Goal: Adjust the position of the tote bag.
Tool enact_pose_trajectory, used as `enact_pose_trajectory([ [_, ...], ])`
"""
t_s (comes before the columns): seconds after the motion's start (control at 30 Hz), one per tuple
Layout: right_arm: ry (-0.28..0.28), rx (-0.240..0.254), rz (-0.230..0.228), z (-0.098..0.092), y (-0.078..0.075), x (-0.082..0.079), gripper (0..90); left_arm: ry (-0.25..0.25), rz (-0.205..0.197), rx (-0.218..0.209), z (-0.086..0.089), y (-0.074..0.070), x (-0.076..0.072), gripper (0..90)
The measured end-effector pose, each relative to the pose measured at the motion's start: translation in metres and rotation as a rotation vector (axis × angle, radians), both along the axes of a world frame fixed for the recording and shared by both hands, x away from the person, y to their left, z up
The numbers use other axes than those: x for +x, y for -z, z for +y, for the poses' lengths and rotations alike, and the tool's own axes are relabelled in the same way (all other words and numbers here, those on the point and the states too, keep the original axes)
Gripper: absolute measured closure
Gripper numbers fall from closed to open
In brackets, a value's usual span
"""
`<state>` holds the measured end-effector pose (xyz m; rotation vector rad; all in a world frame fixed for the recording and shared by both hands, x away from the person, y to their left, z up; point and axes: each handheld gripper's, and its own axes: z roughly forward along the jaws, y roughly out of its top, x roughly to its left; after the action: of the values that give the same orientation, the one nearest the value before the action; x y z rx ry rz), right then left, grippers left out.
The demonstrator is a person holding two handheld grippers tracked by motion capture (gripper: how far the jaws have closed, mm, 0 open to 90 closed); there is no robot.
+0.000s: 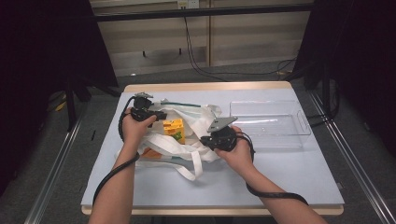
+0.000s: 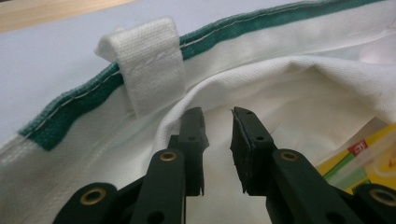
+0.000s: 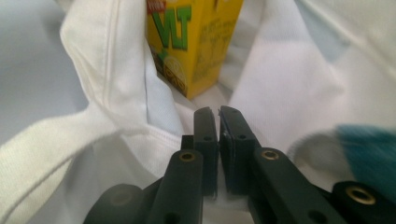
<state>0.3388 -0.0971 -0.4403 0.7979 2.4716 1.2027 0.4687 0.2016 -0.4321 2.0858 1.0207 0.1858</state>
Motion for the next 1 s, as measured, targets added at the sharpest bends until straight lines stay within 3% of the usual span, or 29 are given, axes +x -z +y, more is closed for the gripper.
enact_pose_trajectory([
  [0.17,0.016,0.032,0.022,-0.005,0.011,0.0,87.6,0.023,0.03,0.038,0.002,0.007,-0.003,74.9],
  [0.23,0.016,0.039,0.023,-0.006,0.013,-0.001,87.8,0.031,0.041,0.031,0.004,0.009,-0.004,74.9],
  [0.3,0.024,0.044,0.03,-0.007,0.016,-0.001,88.1,0.032,0.031,0.046,0.005,0.011,-0.005,75.0],
  [0.33,0.025,0.046,0.033,-0.007,0.017,-0.001,88.3,0.017,0.036,0.019,0.004,0.013,-0.006,75.1],
  [0.4,0.031,0.059,0.037,-0.008,0.021,0.0,89.0,0.007,0.036,0.017,0.004,0.015,-0.006,75.2],
  [0.6,0.042,0.078,0.053,-0.01,0.029,0.002,90.0,0.005,0.045,0.034,0.003,0.024,-0.007,75.4],
  [0.7,0.047,0.082,0.053,-0.01,0.032,0.002,90.0,0.019,0.043,0.066,0.005,0.026,-0.008,75.4],
  [0.8,0.05,0.086,0.05,-0.01,0.036,0.002,90.0,0.01,0.053,0.049,0.005,0.027,-0.009,75.4],
  [0.97,0.051,0.088,0.053,-0.01,0.04,0.001,90.0,0.019,0.051,0.062,0.006,0.029,-0.009,75.4],
  [1.0,0.052,0.085,0.052,-0.01,0.041,0.001,90.0,0.002,0.049,0.042,0.005,0.03,-0.01,75.4],
])
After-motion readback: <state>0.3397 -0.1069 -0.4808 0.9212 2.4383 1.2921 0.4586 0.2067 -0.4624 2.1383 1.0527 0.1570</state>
